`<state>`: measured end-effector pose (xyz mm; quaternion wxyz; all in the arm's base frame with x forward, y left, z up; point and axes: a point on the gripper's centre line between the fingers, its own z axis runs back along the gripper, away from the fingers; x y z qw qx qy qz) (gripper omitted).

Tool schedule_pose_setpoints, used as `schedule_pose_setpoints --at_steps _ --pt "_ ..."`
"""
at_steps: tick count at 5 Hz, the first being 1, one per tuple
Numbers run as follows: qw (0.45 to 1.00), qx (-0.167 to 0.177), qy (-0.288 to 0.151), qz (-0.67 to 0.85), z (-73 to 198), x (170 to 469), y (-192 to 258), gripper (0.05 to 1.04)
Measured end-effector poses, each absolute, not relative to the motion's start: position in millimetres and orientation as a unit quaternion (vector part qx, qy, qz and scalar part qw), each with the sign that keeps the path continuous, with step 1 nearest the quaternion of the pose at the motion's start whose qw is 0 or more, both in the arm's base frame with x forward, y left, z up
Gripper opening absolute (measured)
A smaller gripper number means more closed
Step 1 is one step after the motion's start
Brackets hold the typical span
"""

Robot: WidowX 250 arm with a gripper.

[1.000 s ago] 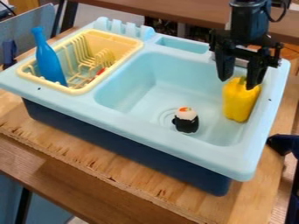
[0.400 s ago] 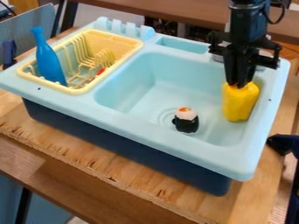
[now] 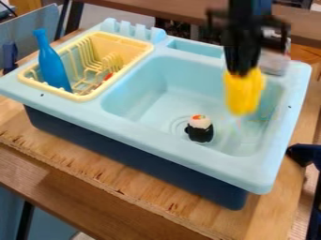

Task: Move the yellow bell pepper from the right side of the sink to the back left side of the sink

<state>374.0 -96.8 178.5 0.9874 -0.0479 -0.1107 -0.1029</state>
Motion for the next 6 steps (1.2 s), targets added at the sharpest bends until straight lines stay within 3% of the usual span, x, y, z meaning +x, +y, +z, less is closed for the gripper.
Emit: schedule_pose_setpoints --at_steps 1,2,4,6 --pt "0.987 -0.04 -0.134 -0.081 193.6 364.2 -86.0 0.089" --pt "0.99 -0.022 -0.127 -0.064 197.7 358.8 -77.2 0.089" --pt "0.995 0.002 -0.101 0.021 186.5 357.1 -1.3 0.089" --pt "0.996 -0.018 -0.072 0.047 164.0 364.1 27.0 0.089"
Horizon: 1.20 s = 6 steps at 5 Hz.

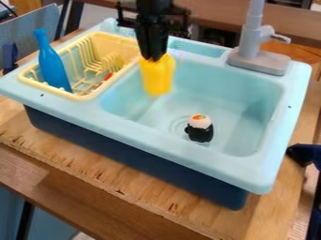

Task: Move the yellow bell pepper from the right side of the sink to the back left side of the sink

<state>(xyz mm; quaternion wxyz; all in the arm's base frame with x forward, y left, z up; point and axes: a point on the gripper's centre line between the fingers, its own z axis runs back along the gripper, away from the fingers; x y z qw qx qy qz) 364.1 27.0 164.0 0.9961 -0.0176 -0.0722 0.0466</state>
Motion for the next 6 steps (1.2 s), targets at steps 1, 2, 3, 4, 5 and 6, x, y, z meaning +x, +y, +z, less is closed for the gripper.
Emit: schedule_pose_setpoints --at_steps 1,2,3,4,5,6 --pt "0.997 -0.025 -0.061 0.044 154.3 375.9 30.9 0.089" --pt "0.997 -0.033 -0.058 0.043 149.6 387.8 37.7 0.089" --pt "0.996 -0.034 -0.066 0.044 153.8 391.6 42.7 0.089" --pt "0.997 -0.031 -0.046 0.048 144.9 389.5 44.0 0.123" --pt "0.998 -0.03 -0.042 0.045 152.0 388.7 44.3 0.312" --pt "0.997 -0.03 -0.046 0.054 152.7 389.8 44.5 0.627"
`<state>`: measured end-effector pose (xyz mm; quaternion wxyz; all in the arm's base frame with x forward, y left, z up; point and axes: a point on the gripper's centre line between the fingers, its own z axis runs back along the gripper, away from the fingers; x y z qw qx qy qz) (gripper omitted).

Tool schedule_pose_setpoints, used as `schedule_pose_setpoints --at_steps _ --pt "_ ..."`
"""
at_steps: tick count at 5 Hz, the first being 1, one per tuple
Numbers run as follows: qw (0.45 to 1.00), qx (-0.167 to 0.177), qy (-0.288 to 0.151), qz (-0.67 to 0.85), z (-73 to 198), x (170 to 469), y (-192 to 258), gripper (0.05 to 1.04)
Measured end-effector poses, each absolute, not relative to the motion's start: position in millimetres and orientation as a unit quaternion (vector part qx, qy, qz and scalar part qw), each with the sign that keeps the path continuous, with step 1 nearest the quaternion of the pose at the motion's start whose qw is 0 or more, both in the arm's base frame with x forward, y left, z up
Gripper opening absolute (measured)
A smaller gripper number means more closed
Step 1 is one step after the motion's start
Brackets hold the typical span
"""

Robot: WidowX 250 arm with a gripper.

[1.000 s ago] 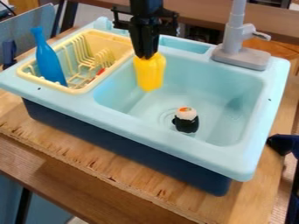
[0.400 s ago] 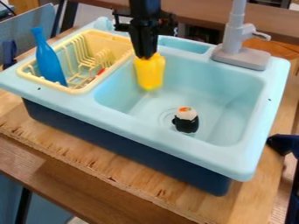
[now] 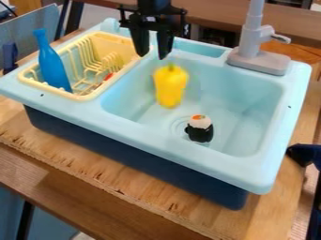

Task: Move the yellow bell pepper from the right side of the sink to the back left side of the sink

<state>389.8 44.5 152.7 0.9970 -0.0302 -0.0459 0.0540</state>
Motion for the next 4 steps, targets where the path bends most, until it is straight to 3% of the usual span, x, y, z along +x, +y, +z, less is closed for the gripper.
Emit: schedule_pose_setpoints --at_steps 1,2,3,4 --pt "0.996 -0.028 -0.058 0.057 159.3 389.9 44.4 0.894" --pt "0.996 -0.022 -0.07 0.058 172.8 386.5 44.4 1.007" --pt "0.994 -0.017 -0.092 0.062 200.5 372.8 38.7 1.002" --pt "0.997 -0.006 -0.04 0.06 216.2 351.4 30.8 1.001"
